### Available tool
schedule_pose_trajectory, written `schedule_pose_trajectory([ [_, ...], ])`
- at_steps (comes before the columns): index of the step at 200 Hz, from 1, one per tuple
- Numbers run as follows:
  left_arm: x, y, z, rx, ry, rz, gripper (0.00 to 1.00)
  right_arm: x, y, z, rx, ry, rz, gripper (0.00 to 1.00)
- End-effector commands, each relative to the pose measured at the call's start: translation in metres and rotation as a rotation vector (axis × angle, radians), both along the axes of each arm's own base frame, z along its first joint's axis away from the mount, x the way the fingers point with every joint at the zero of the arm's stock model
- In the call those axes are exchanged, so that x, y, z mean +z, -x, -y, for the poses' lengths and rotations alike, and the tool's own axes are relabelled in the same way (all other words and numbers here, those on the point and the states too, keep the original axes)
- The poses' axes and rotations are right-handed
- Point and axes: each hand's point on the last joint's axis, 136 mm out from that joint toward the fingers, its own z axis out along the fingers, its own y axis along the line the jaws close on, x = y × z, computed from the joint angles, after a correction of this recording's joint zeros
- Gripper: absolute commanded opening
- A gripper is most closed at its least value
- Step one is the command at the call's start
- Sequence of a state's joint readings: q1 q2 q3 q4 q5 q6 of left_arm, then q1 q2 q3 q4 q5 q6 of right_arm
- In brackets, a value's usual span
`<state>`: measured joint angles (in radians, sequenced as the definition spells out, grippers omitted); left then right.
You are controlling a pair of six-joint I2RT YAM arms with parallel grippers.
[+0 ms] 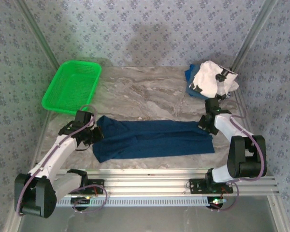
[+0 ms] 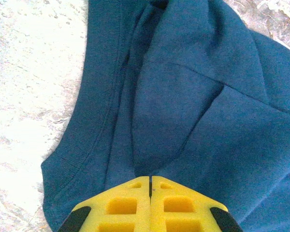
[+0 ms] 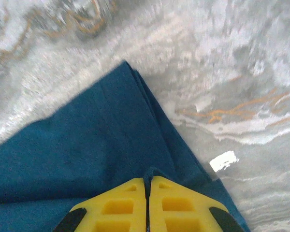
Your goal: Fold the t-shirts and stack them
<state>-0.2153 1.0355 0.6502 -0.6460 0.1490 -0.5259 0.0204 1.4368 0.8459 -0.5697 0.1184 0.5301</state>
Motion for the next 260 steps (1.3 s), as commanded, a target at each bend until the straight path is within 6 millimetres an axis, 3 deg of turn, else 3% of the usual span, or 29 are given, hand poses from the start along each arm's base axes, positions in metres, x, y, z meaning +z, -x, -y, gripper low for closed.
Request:
schedule_pose_trajectory([
  [1,0.002,-0.002,-0.003,0.018,-0.004,0.017,0.0,0.024,-0.029,0.014,0.039,0.091,0.06,0.09],
  [38,0.002,-0.002,-0.004,0.016,-0.012,0.018,0.0,0.035,-0.056,0.015,0.141,0.14,0.078,0.1],
  [71,0.001,-0.002,-0.005,0.021,-0.017,0.015,0.0,0.031,-0.06,0.011,0.184,0.135,0.07,0.1],
  [116,0.0,0.0,-0.005,0.04,-0.005,0.003,0.0,0.021,-0.041,0.009,0.192,0.137,0.042,0.09],
  [179,-0.015,0.011,-0.006,0.121,0.026,-0.065,0.0,0.0,0.006,0.006,0.119,0.086,-0.035,0.1],
  [197,-0.022,0.017,-0.008,0.159,0.028,-0.093,0.11,-0.006,0.022,0.0,0.084,0.027,-0.07,0.25],
  [208,-0.023,0.018,-0.009,0.176,0.03,-0.098,0.28,-0.006,0.029,0.0,0.057,0.01,-0.085,0.3],
  [218,-0.02,0.017,-0.011,0.197,0.03,-0.09,0.4,-0.002,0.032,0.001,0.029,-0.009,-0.086,0.45],
  [239,-0.001,0.011,-0.015,0.226,0.021,-0.045,0.51,0.016,0.031,0.004,-0.011,-0.034,-0.042,0.49],
  [260,0.034,-0.004,-0.014,0.223,0.018,0.043,0.59,0.041,0.019,0.007,-0.032,-0.049,0.046,0.56],
])
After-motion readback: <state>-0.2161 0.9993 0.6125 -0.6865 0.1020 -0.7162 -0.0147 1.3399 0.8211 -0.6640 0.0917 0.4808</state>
